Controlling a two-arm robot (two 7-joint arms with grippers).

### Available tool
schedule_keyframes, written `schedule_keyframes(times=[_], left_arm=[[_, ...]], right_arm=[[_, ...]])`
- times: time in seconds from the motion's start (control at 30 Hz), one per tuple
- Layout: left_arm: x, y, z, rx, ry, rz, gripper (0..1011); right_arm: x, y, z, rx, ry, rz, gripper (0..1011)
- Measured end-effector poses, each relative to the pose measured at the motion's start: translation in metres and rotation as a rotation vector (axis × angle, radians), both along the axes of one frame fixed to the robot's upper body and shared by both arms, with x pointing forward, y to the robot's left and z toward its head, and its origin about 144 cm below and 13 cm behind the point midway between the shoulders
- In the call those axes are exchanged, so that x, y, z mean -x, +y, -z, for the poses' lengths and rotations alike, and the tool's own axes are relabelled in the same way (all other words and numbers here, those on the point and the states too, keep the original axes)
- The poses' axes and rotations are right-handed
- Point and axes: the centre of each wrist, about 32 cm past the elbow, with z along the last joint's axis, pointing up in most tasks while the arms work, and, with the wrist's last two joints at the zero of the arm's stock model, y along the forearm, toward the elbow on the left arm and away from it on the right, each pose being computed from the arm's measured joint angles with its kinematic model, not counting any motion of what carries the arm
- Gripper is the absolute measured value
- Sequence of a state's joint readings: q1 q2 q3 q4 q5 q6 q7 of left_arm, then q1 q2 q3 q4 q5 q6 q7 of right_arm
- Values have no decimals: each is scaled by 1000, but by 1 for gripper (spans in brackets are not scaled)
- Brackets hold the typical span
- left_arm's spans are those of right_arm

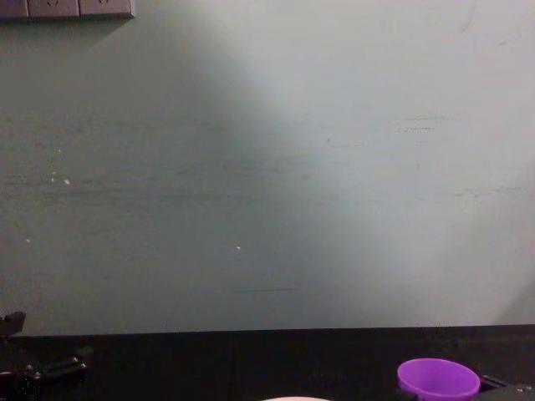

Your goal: Pick up the cup and pour the mung beans from the cup into the bowl.

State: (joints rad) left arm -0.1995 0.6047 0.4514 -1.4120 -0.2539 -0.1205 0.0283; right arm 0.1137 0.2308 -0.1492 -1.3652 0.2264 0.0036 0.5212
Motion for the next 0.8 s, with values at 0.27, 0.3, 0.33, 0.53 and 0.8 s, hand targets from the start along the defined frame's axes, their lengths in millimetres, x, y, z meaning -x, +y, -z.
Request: schedule_keyframes(times=[0.27,0.3,0.33,0.53,0.8], left_arm=[[0,0,0,0,0,0,1000],[0,0,0,0,0,0,1000],[0,0,0,0,0,0,1000],[0,0,0,0,0,0,1000],[0,0,0,0,0,0,1000]], right_arm=[[2,1,-2,-10,-9,-2,1000],[3,2,-3,-10,-14,-1,1000],[3,2,-3,-10,-17,0,1000],[8,2,-18,4,-69,22,1000],[13,-4,-50,-10,-168,65,1002]])
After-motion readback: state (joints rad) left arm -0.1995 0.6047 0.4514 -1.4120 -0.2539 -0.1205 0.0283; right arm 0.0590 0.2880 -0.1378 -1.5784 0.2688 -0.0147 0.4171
